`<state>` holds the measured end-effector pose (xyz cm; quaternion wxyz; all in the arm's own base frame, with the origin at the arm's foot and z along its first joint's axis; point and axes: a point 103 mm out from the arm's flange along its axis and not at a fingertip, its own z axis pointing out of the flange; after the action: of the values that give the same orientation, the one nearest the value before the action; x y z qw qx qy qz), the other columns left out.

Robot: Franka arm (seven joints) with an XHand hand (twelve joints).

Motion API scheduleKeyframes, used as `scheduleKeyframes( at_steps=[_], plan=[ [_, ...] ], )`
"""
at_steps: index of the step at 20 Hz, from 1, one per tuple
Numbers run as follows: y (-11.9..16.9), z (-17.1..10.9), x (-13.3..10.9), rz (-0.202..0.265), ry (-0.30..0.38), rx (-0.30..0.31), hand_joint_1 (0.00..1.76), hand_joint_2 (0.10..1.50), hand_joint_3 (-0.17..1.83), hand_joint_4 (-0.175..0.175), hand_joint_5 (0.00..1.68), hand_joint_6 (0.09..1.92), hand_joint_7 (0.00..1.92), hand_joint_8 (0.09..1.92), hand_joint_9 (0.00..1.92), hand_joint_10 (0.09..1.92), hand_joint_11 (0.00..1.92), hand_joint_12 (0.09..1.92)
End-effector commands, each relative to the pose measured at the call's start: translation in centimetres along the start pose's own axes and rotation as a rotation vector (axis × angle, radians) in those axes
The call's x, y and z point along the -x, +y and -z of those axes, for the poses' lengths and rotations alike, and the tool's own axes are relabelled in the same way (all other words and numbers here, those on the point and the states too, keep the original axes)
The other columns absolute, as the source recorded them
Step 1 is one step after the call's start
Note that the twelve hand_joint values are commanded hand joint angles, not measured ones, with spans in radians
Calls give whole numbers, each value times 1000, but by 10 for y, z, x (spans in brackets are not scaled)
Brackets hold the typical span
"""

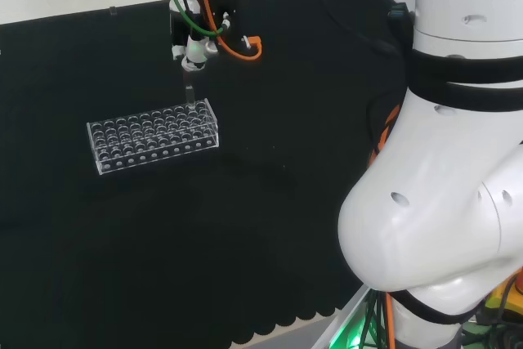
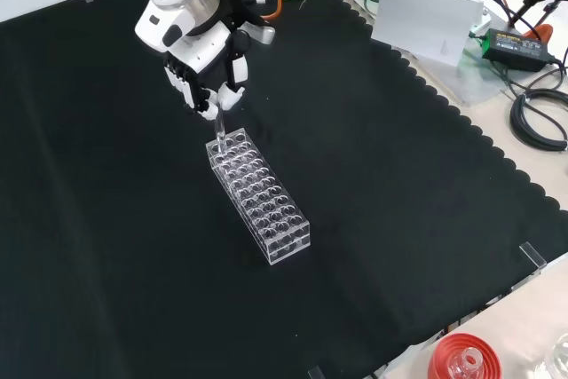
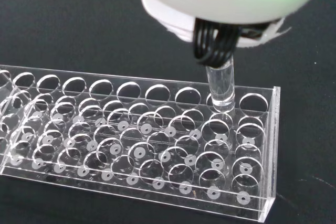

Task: Put the test tube back in the rack.

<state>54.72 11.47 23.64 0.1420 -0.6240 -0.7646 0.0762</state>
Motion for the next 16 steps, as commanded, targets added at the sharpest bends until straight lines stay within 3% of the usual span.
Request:
scheduleKeyframes(
  at_steps=[1, 16],
  plan=[
    [1, 0, -1, -1, -3, -1, 1446, 493, 846, -175, 1347, 574, 1469, 608, 1356, 494, 1293, 948],
    [7, -5, -4, 9, 1, -9, 1446, 492, 847, -175, 1347, 573, 1469, 607, 1357, 493, 1293, 949]
  ],
)
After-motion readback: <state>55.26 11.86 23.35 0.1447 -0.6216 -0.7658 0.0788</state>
